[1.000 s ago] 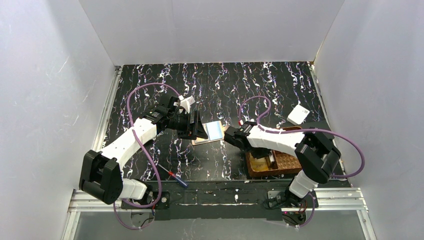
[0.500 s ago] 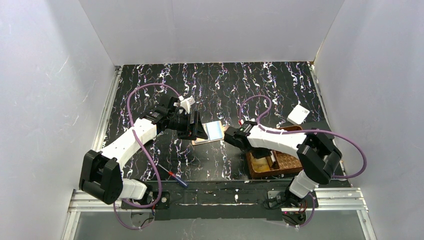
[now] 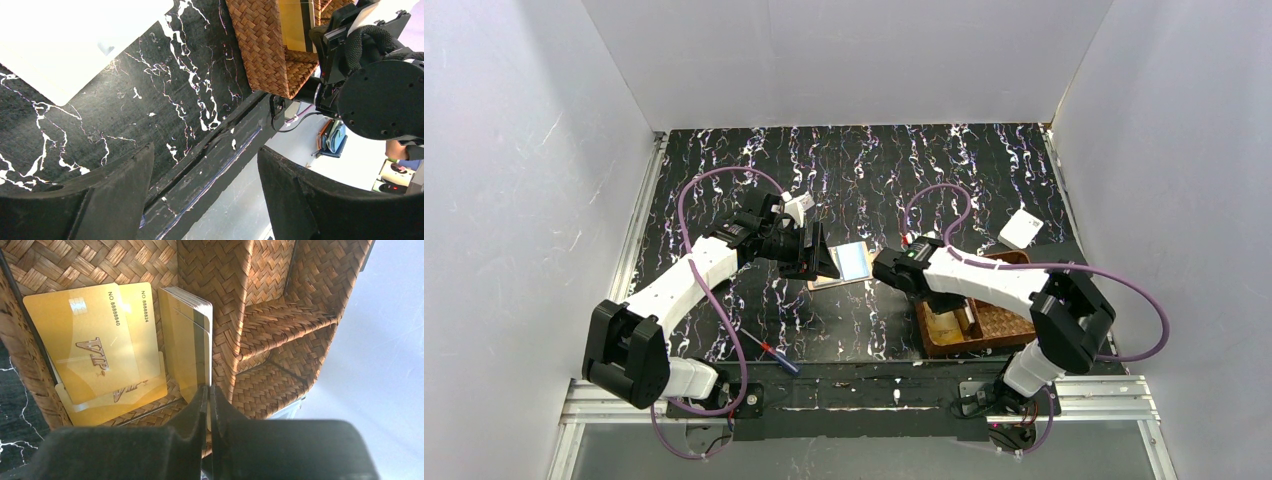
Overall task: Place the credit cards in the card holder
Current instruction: Pick up the credit card from the storage box.
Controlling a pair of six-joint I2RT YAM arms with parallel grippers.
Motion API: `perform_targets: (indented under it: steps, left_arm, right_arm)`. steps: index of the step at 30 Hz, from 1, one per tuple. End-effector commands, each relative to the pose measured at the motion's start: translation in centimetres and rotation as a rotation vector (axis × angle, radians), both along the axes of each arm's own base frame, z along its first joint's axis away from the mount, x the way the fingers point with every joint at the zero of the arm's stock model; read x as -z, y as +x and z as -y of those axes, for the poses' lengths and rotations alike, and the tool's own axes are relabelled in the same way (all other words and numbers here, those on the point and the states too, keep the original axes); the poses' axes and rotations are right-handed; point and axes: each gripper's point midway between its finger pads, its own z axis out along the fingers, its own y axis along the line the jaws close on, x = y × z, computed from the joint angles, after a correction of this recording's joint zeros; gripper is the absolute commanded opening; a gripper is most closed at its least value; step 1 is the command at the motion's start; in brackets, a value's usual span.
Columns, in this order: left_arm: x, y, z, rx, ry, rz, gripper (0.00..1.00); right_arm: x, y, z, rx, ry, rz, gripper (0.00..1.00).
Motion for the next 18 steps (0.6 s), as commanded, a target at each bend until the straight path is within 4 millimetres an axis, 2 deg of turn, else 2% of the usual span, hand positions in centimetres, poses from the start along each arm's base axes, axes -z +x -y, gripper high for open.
perform_targets:
  steps: [1, 11, 18]
  left_arm:
    - [-0.8, -0.8, 0.1, 0.029, -0.027, 0.023, 0.74]
    - [-1.5, -0.9, 0.5, 0.032, -0.062, 0.012, 0.74]
    - [-2.7, -0.9, 1.5, 0.039, -0.131, -0.007, 0.74]
  right_arm:
    - [-1.8, -0.1, 0.2, 0.006, 0.024, 0.025, 0.01]
    - [-3.5, 0.4, -2.2, -0.013, 0.184, 0.021, 0.01]
    - [-3.7, 0.9, -2.3, 0.004, 0.315, 0.005, 0.01]
